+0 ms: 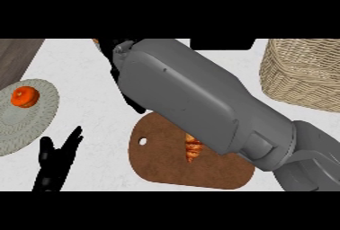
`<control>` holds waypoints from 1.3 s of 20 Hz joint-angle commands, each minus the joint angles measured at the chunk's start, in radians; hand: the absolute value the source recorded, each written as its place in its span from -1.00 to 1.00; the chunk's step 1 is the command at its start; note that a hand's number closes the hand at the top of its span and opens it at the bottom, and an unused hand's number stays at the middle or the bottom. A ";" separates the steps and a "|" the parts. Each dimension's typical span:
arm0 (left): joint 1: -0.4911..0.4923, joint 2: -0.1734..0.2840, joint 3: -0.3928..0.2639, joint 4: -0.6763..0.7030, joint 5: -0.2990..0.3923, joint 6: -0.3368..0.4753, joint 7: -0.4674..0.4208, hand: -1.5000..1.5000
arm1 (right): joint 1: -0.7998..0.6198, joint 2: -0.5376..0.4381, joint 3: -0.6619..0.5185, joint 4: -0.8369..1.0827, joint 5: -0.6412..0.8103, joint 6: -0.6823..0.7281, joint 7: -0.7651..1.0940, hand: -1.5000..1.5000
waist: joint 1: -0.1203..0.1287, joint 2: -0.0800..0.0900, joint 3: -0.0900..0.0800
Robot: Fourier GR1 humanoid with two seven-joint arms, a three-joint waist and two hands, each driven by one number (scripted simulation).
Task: Pick the croissant from the cutting board and place it in the basket
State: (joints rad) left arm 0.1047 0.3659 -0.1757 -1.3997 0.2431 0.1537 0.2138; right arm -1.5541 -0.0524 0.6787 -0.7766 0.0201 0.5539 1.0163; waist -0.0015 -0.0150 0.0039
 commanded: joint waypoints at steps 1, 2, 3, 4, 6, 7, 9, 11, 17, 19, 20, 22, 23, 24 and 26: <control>0.052 -0.018 -0.011 0.018 0.000 -0.002 -0.010 0.00 | -0.064 0.023 -0.010 0.014 -0.061 0.179 0.213 -1.00 | -0.005 -0.001 -0.005; 0.015 -0.005 0.019 0.024 0.021 -0.011 0.010 0.00 | -0.023 -0.001 0.000 0.020 -0.065 0.183 0.192 -1.00 | -0.016 0.002 -0.005; 0.029 -0.037 -0.018 0.019 -0.013 0.019 0.005 0.00 | -0.049 0.039 -0.008 0.037 -0.077 0.166 0.220 -1.00 | -0.009 0.003 -0.005; -0.011 -0.034 -0.008 0.057 -0.010 0.006 0.006 0.00 | -0.082 0.023 -0.023 0.052 -0.087 0.187 0.204 -1.00 | -0.012 0.007 -0.006; 0.026 -0.015 0.003 0.019 0.001 -0.009 0.007 0.00 | -0.009 0.007 -0.005 0.008 -0.083 0.155 0.198 -1.00 | -0.016 0.003 -0.004; 0.026 -0.027 0.004 0.020 -0.008 0.005 -0.008 0.00 | -0.045 0.022 -0.025 0.012 -0.095 0.151 0.221 -1.00 | -0.010 0.004 -0.004; 0.043 -0.035 -0.004 0.044 -0.014 -0.012 -0.037 0.00 | 0.006 -0.007 0.001 0.000 -0.067 0.127 0.178 -1.00 | -0.012 0.007 -0.004; 0.023 -0.016 0.026 0.048 -0.004 -0.011 -0.015 0.00 | 0.082 0.025 0.029 -0.069 -0.056 0.069 0.209 -1.00 | -0.022 0.004 -0.004; 0.026 -0.015 0.016 -0.021 -0.007 -0.016 0.043 0.00 | 0.243 0.028 0.090 -0.153 0.024 -0.003 0.172 -1.00 | -0.010 0.008 -0.003; 0.028 -0.032 0.013 0.029 -0.028 -0.017 -0.003 0.00 | 0.238 0.050 0.081 -0.168 0.052 -0.033 0.186 -1.00 | -0.003 0.011 -0.004; 0.028 -0.035 0.020 0.017 -0.010 -0.027 0.002 0.00 | 0.281 0.026 0.102 -0.137 0.082 -0.031 0.136 -1.00 | -0.001 0.013 -0.004; 0.072 0.001 0.046 -0.021 0.010 -0.055 -0.009 0.00 | 0.316 0.010 0.106 -0.191 0.075 0.000 0.196 -1.00 | -0.006 0.008 -0.004; 0.046 -0.035 0.006 -0.011 -0.025 -0.021 0.030 0.00 | 0.310 0.033 0.116 -0.186 0.095 -0.002 0.188 -1.00 | -0.005 0.010 -0.004; -0.001 -0.021 0.039 -0.004 0.011 -0.042 0.059 0.00 | 0.340 -0.031 0.124 -0.194 0.099 0.036 0.143 -1.00 | -0.012 0.011 -0.004; 0.008 -0.022 0.036 -0.011 -0.019 -0.012 0.063 0.00 | 0.388 0.020 0.142 -0.203 0.117 0.001 0.193 -1.00 | -0.009 0.010 -0.004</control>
State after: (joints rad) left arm 0.1257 0.3508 -0.1406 -1.4242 0.2276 0.1315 0.2314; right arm -1.2286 -0.0531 0.7958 -0.9522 0.1084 0.5456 1.0563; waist -0.0097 -0.0081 0.0053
